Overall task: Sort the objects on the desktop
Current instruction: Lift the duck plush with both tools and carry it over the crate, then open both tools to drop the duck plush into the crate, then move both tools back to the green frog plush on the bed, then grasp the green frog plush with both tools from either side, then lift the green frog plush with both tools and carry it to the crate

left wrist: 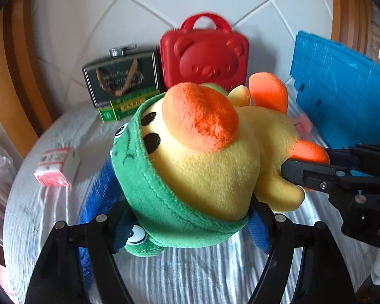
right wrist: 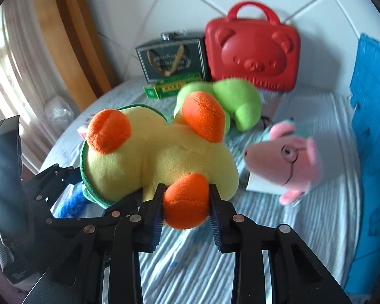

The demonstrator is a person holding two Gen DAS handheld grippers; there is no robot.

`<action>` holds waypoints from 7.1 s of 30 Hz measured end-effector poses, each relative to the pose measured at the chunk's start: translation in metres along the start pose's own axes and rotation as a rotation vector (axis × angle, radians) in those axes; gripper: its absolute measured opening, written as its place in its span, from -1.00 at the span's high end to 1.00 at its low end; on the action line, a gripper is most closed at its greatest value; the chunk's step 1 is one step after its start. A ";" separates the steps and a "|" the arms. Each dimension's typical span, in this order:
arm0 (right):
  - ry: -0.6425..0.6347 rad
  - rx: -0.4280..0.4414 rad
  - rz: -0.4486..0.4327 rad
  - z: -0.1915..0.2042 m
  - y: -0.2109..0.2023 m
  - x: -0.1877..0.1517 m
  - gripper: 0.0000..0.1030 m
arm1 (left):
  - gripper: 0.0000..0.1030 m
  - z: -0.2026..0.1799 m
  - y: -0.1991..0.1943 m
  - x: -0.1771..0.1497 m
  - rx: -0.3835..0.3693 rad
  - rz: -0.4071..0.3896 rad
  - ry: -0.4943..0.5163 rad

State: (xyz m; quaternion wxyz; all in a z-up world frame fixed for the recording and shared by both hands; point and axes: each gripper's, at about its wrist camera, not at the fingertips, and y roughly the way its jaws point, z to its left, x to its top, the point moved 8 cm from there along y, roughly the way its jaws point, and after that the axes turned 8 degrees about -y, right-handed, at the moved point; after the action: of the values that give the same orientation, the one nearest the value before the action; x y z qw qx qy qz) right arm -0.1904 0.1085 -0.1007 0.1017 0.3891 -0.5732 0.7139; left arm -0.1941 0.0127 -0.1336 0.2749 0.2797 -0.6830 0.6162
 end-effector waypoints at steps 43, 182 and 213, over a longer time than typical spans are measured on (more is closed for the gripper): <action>0.316 -0.530 -0.419 -0.292 -0.366 -0.093 0.39 | -0.52 -0.468 -0.136 0.078 -0.446 -0.219 0.391; 0.096 -0.213 -0.296 -0.141 -0.165 0.101 0.02 | -0.56 -0.158 -0.100 0.190 -0.179 -0.385 0.149; 0.460 -0.576 -0.261 -0.387 -0.323 -0.062 -0.21 | -0.70 -0.536 -0.068 0.200 -0.355 -0.219 0.436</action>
State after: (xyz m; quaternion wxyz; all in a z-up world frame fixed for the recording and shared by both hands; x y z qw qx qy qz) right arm -0.1272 0.5784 0.0808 0.4228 0.2440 -0.6579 0.5735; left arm -0.2667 0.5323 0.1055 0.5246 0.1605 -0.6706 0.4993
